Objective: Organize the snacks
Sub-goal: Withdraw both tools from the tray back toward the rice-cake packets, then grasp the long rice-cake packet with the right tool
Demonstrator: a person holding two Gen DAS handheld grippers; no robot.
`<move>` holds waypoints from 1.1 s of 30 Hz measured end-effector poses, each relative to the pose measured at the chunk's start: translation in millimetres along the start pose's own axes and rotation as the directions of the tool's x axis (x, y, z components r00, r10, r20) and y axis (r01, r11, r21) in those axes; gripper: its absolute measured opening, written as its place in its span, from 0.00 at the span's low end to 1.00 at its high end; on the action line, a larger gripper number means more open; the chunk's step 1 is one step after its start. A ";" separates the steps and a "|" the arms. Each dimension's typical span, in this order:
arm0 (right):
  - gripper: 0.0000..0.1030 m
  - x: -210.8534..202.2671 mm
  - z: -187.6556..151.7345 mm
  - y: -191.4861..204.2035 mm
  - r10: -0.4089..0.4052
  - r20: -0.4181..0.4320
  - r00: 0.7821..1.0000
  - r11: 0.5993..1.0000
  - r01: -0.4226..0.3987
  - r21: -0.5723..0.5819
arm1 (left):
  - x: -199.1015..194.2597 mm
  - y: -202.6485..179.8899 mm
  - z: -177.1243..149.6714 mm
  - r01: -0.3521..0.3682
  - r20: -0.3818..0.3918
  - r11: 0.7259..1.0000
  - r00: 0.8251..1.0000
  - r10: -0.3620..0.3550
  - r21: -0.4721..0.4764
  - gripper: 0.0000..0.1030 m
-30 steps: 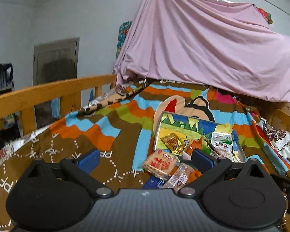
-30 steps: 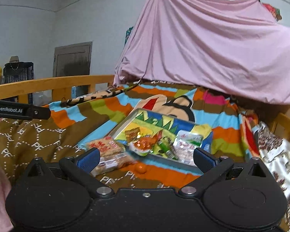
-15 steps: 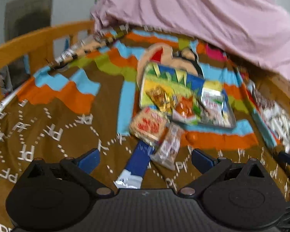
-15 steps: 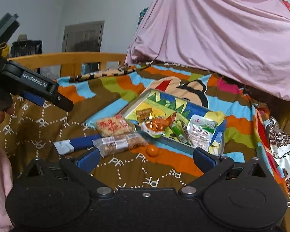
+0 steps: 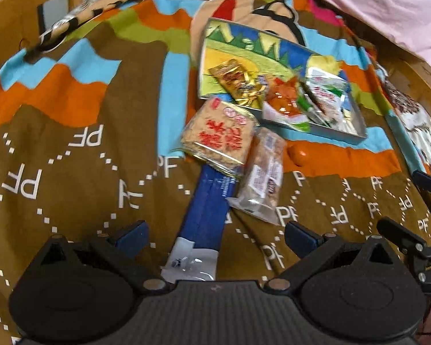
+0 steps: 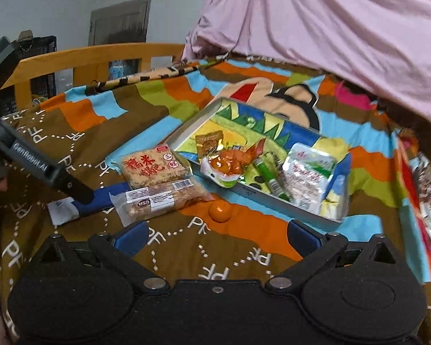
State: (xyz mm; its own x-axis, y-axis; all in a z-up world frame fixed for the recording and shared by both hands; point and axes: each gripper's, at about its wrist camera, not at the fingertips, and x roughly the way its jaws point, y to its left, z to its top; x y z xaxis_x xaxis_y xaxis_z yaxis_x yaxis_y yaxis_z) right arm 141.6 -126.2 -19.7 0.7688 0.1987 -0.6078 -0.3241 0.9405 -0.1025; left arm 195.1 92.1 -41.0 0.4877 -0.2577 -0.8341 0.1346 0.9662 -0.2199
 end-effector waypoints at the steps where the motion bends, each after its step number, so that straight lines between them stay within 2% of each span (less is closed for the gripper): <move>1: 0.99 8.8 4.7 -0.2 0.021 -0.017 1.000 1.000 -0.020 0.017 | 1.4 2.0 0.9 -0.002 -0.001 1.000 1.000 0.002 -0.005 1.00; 4: 0.99 40.1 19.6 3.2 0.090 -0.079 0.993 0.995 -0.085 0.058 | 8.5 4.1 1.6 -0.004 -0.025 1.000 1.000 0.004 -0.007 0.99; 7: 0.99 69.9 35.6 9.7 0.112 -0.135 0.985 0.992 -0.102 0.076 | 16.0 5.8 1.0 -0.016 -0.057 1.000 0.998 0.016 -0.007 0.99; 10: 0.99 102.3 49.6 11.5 0.150 -0.185 0.971 0.982 -0.124 0.144 | 20.1 7.7 -0.1 -0.017 -0.069 1.000 0.997 0.016 -0.012 0.99; 15: 0.99 139.3 55.1 4.9 0.247 -0.237 0.940 0.927 -0.158 0.340 | 28.5 8.5 -2.2 -0.024 -0.097 1.000 0.995 0.024 -0.005 0.99; 17: 0.99 149.3 53.1 5.3 0.293 -0.262 0.920 0.903 -0.177 0.390 | 30.9 8.9 -2.3 -0.024 -0.103 1.000 0.994 0.024 -0.005 0.99; 20: 0.97 155.6 49.5 10.9 0.289 -0.282 0.915 0.910 -0.171 0.379 | 35.1 9.8 -2.0 -0.022 -0.108 1.000 0.994 0.021 -0.006 0.99; 21: 0.91 157.0 48.0 13.4 0.276 -0.293 0.915 0.920 -0.163 0.357 | 36.2 9.9 -1.9 -0.020 -0.110 1.000 0.994 0.020 -0.005 0.99; 23: 0.89 157.3 42.7 15.1 0.271 -0.300 0.915 0.929 -0.166 0.331 | 36.5 9.2 -1.7 -0.020 -0.109 1.000 0.994 0.019 -0.002 0.99; 27: 0.82 153.1 36.3 6.1 0.313 -0.291 0.904 0.902 -0.188 0.388 | 33.6 6.3 -2.4 -0.003 -0.095 1.000 0.995 0.003 0.007 0.98; 31: 0.81 151.6 36.5 1.6 0.322 -0.293 0.900 0.894 -0.186 0.408 | 30.1 4.1 -2.8 0.003 -0.087 1.000 0.996 -0.002 0.015 0.96; 33: 0.84 157.6 38.3 1.8 0.328 -0.295 0.897 0.886 -0.183 0.427 | 29.1 2.5 -3.1 -0.001 -0.086 1.000 0.996 0.003 0.021 0.95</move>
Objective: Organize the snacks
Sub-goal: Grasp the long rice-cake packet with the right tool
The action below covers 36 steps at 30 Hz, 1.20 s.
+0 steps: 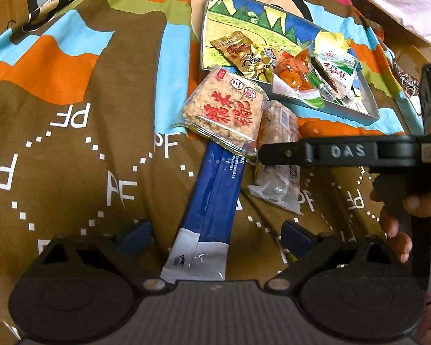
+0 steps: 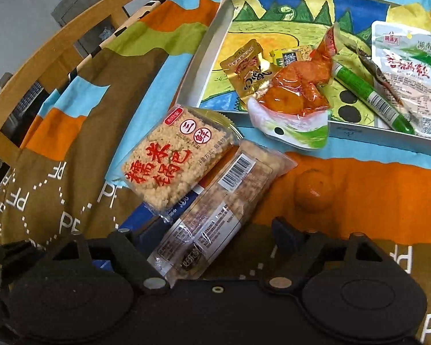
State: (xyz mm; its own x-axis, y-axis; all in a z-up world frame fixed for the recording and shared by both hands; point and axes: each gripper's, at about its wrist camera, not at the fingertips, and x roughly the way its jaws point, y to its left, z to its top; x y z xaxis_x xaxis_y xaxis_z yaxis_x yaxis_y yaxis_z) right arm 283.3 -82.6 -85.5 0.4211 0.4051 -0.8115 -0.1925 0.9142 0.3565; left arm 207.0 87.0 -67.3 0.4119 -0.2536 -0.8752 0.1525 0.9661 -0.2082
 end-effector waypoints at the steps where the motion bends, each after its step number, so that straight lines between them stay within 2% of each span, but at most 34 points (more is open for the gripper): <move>1: 0.85 4.3 1.8 0.4 -0.001 -0.003 1.000 1.000 0.001 0.013 | 0.0 -0.5 0.1 -0.003 0.000 1.000 1.000 0.003 0.004 0.95; 5: 0.91 19.9 4.7 7.2 -0.025 -0.012 1.000 1.000 0.025 0.017 | 4.5 -0.2 1.7 -0.011 -0.009 1.000 1.000 0.011 0.005 0.95; 7: 0.87 20.9 1.5 14.5 -0.062 -0.007 0.998 0.997 0.062 -0.042 | 5.8 0.1 1.5 -0.011 -0.013 1.000 1.000 0.012 0.006 0.95; 9: 0.79 15.7 -3.2 16.1 -0.072 0.002 0.997 0.993 0.072 -0.093 | 6.9 0.6 1.7 -0.011 -0.015 1.000 1.000 0.011 0.006 0.95; 14: 0.57 -4.2 -11.8 5.0 -0.059 -0.024 0.998 0.992 0.056 -0.114 | 5.5 2.0 1.2 -0.006 -0.009 1.000 1.000 0.006 0.000 0.94; 16: 0.55 -10.8 -18.3 1.2 -0.053 -0.039 0.998 0.988 0.047 -0.148 | 4.2 2.5 0.4 -0.006 -0.009 1.000 1.000 0.006 -0.004 0.93; 17: 0.51 -13.4 -22.0 0.2 -0.059 -0.054 0.997 0.984 0.049 -0.170 | 3.2 2.7 -0.1 -0.006 -0.009 1.000 1.000 0.006 -0.006 0.92; 20: 0.44 -22.4 -36.2 1.8 -0.101 -0.077 0.992 0.959 0.076 -0.274 | -0.6 3.6 -1.1 -0.005 -0.005 1.000 1.000 0.005 -0.015 0.91; 24: 0.44 -33.8 -51.3 -0.2 -0.115 -0.079 0.990 0.937 0.082 -0.340 | -2.0 3.6 -0.6 0.000 0.001 1.000 1.000 0.000 -0.020 0.90; 28: 0.50 -33.3 -52.5 -9.3 -0.072 -0.038 0.997 0.958 0.058 -0.279 | 1.5 0.0 1.7 -0.011 0.016 1.000 1.000 0.011 0.001 0.89; 32: 0.56 -28.9 -49.0 -10.8 -0.061 0.030 0.998 0.965 0.066 -0.253 | 7.7 -8.2 6.1 -0.039 0.058 0.997 0.998 0.035 0.069 0.90; 36: 0.60 -20.9 -48.2 -6.6 -0.074 0.093 0.993 0.943 0.099 -0.316 | 19.5 -18.9 10.5 -0.096 0.088 0.979 0.993 0.081 0.179 0.89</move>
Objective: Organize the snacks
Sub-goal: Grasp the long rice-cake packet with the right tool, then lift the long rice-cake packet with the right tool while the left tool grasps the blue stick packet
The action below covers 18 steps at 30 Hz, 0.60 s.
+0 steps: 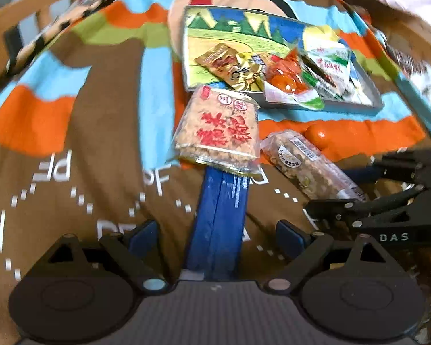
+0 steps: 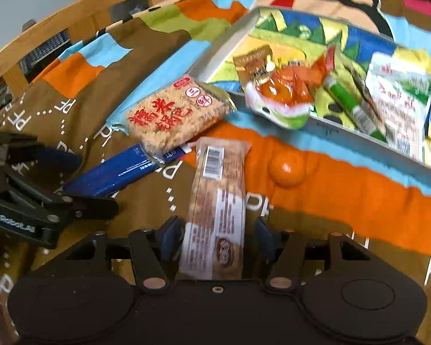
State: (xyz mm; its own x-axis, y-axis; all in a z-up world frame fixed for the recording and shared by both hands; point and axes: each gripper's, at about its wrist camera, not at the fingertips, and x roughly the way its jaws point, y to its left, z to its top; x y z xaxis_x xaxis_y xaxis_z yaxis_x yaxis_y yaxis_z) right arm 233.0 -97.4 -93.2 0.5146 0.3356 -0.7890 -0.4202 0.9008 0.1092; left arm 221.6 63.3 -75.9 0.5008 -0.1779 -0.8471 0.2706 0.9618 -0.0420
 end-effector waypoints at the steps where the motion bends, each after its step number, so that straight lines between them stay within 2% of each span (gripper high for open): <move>1: 0.61 1.0 -1.1 1.4 -0.008 0.012 1.000 1.000 0.008 -0.019 | 2.1 -2.0 0.0 -0.008 0.003 1.000 1.000 0.008 0.025 0.89; 5: 0.62 2.1 -4.3 5.3 -0.029 0.041 0.999 0.999 0.031 -0.043 | 6.7 -7.2 -2.3 -0.029 0.005 0.997 1.000 0.029 0.075 0.86; 7: 0.61 0.4 -4.4 7.0 -0.037 0.043 0.998 0.998 0.039 -0.041 | 3.9 -8.3 -3.4 -0.026 0.011 0.996 1.000 0.025 0.083 0.76; 13: 0.47 -9.1 -9.7 10.1 -0.036 0.029 0.999 0.999 0.037 -0.017 | -6.5 -14.5 -6.3 -0.031 0.026 0.994 0.999 0.028 0.103 0.61; 18: 0.46 -16.8 -18.8 11.1 -0.034 0.021 0.999 0.999 0.034 -0.002 | -17.0 -30.5 -6.8 -0.045 0.067 0.984 0.997 0.034 0.170 0.61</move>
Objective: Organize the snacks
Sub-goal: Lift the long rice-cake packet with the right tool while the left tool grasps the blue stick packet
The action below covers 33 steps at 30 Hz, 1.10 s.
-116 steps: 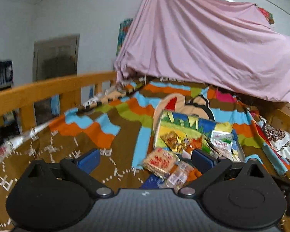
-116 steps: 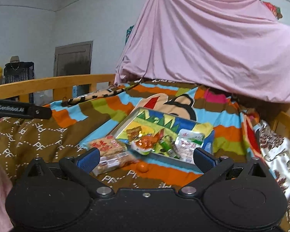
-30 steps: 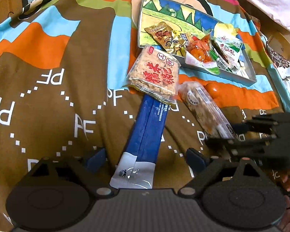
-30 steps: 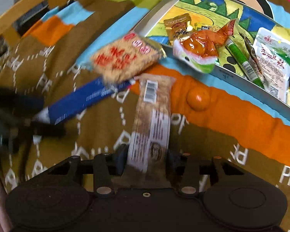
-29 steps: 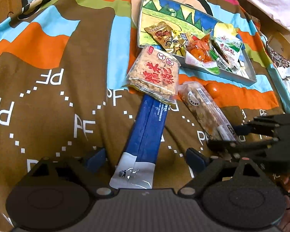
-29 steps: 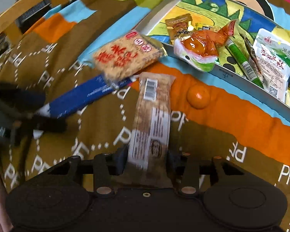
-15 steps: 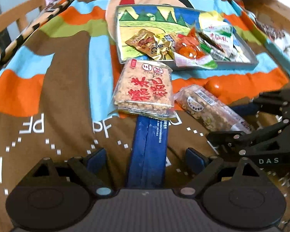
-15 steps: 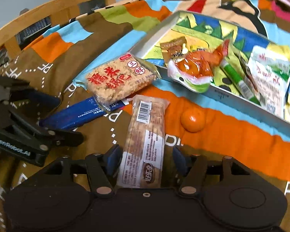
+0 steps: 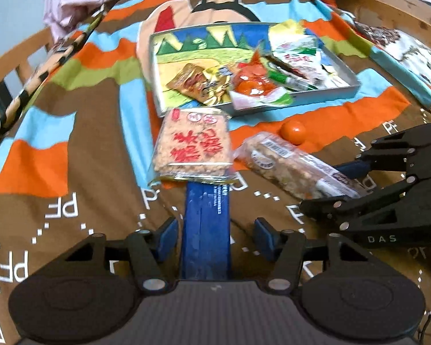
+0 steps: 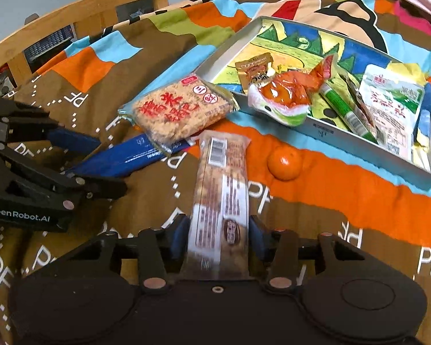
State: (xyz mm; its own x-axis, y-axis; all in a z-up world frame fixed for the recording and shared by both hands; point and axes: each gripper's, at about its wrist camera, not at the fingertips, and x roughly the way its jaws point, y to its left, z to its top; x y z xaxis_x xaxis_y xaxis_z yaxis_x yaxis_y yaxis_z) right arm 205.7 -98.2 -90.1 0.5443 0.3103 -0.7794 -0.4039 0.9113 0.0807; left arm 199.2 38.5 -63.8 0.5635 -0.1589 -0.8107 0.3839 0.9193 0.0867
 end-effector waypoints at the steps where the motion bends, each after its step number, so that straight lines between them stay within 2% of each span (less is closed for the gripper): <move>1: 0.46 -1.1 -1.6 0.4 0.001 0.001 1.000 1.000 -0.001 0.001 | 1.1 -0.2 0.5 0.001 -0.004 1.000 1.000 -0.001 0.001 0.61; 5: 0.46 -1.7 -3.9 -0.4 0.008 0.010 1.000 1.000 -0.008 0.003 | 14.7 10.2 -0.7 0.013 -0.053 0.998 0.998 -0.016 -0.055 0.63; 8: 0.46 -1.4 -4.5 0.3 0.007 0.012 1.000 1.000 -0.007 -0.003 | 16.3 16.4 -2.0 0.035 -0.051 0.995 0.998 -0.040 -0.096 0.62; 9: 0.42 -2.2 -4.8 0.8 0.008 0.012 1.000 1.000 -0.008 -0.002 | 15.8 17.2 -2.5 0.042 -0.049 0.994 0.998 -0.047 -0.102 0.59; 15: 0.41 -11.0 -8.2 4.6 -0.005 -0.002 1.000 1.000 0.005 -0.016 | 8.0 15.9 -4.8 0.021 -0.067 0.991 0.997 -0.030 -0.132 0.44; 19: 0.41 -20.0 -12.9 8.5 -0.018 -0.033 0.999 1.000 0.017 -0.022 | -0.9 14.0 -7.0 0.036 -0.077 0.986 0.996 -0.049 -0.163 0.43; 26: 0.42 -18.0 -16.5 10.9 -0.028 -0.042 0.999 0.999 0.026 -0.034 | 1.0 7.2 -3.8 0.051 -0.067 0.989 0.996 -0.061 -0.139 0.43; 33: 0.47 -6.9 -10.0 1.6 -0.003 0.007 1.000 0.999 0.003 0.032 | 19.3 13.9 0.2 0.063 -0.047 0.983 0.996 -0.072 -0.172 0.49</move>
State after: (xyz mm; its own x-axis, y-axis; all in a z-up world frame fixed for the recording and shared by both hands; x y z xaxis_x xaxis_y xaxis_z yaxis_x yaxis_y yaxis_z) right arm 193.9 -101.6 -90.8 0.5508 0.3092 -0.7752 -0.3784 0.9204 0.0982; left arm 215.6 48.1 -78.1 0.4998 -0.2074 -0.8409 0.2867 0.9558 -0.0653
